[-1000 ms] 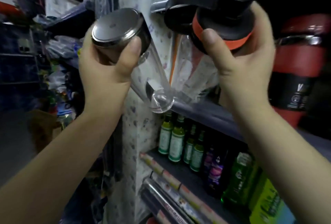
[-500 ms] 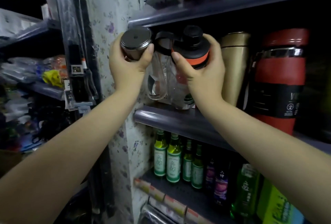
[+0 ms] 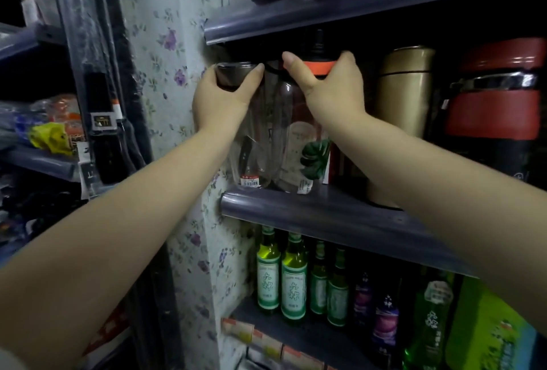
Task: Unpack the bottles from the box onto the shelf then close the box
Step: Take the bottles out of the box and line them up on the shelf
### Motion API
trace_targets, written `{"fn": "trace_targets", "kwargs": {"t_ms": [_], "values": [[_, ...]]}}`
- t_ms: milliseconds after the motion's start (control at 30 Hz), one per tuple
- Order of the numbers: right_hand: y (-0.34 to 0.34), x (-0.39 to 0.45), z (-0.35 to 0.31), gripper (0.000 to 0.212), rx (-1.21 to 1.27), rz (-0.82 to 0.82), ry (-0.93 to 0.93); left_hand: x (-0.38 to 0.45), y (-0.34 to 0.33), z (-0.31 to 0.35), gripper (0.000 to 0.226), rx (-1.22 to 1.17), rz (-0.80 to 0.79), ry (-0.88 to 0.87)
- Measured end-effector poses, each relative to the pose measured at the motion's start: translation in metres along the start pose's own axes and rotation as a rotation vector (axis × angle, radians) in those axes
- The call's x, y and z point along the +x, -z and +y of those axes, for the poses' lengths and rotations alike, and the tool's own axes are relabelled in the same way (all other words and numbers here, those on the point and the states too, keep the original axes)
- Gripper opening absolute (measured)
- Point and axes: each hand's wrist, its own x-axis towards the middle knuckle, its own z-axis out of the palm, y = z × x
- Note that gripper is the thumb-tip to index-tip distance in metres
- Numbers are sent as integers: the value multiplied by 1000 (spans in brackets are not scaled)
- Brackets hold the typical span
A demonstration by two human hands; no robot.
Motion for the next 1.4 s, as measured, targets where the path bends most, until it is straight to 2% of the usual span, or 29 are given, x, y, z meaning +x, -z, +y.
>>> {"fn": "trace_targets", "kwargs": {"t_ms": [100,200,333,467,567,700,833,967,1067,1200,1333,1400], "values": [[-7,15,-1,75,-84,-52,-55,13,-5,-6,62,59,-41,37],[-13,30,-1,79,-221,-75,-95,23,-9,-13,58,106,-105,36],[-13,41,-4,63,-401,-154,-98,33,-19,-23,63,167,-146,32],[-13,44,-3,59,-506,-217,-85,36,-27,-29,64,158,-152,62],[-15,42,2,61,-464,-173,-92,34,-27,-31,65,144,-165,66],[-20,29,17,71,-243,-32,-140,31,-21,-32,70,229,-242,47],[-19,16,25,68,-212,12,-62,23,-11,-35,72,319,-356,6],[-17,-5,28,80,-153,23,-32,10,-1,-47,95,277,-457,65],[-15,-22,38,93,-169,-20,31,-10,3,-60,97,321,-503,157],[-10,-27,47,109,-134,-111,-49,-28,9,-75,99,286,-533,161],[-10,-34,60,107,-67,-199,-211,-42,12,-91,92,298,-516,234],[-7,-39,67,105,-51,-235,-238,-47,13,-96,96,273,-502,250]]}}
